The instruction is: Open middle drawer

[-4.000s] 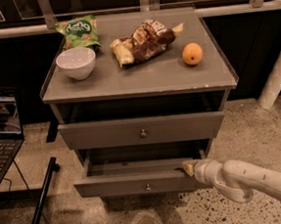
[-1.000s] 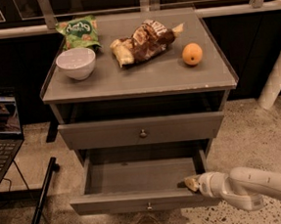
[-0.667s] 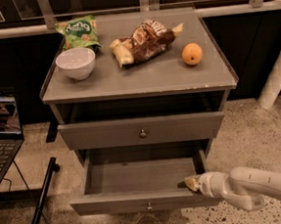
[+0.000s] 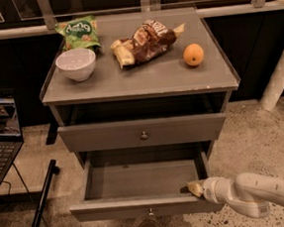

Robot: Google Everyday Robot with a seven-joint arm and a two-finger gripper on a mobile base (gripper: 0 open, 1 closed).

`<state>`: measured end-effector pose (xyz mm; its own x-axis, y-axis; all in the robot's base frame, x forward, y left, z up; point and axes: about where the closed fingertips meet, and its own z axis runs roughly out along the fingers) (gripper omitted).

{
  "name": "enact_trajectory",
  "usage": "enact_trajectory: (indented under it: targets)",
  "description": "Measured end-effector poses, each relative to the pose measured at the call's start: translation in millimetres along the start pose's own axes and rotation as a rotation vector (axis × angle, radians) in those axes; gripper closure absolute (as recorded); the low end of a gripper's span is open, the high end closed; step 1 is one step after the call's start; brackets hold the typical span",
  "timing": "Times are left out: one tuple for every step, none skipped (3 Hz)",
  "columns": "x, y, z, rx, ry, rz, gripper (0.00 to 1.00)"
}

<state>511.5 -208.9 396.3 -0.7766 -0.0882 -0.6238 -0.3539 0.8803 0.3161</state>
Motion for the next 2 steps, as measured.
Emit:
enact_trajectory:
  targets:
    - [-4.0,2.6,-6.8,-0.020,-0.066,-0.018,1.00]
    - [-15.7,25.3,-16.4,-0.112,-0.238,-0.140,1.00]
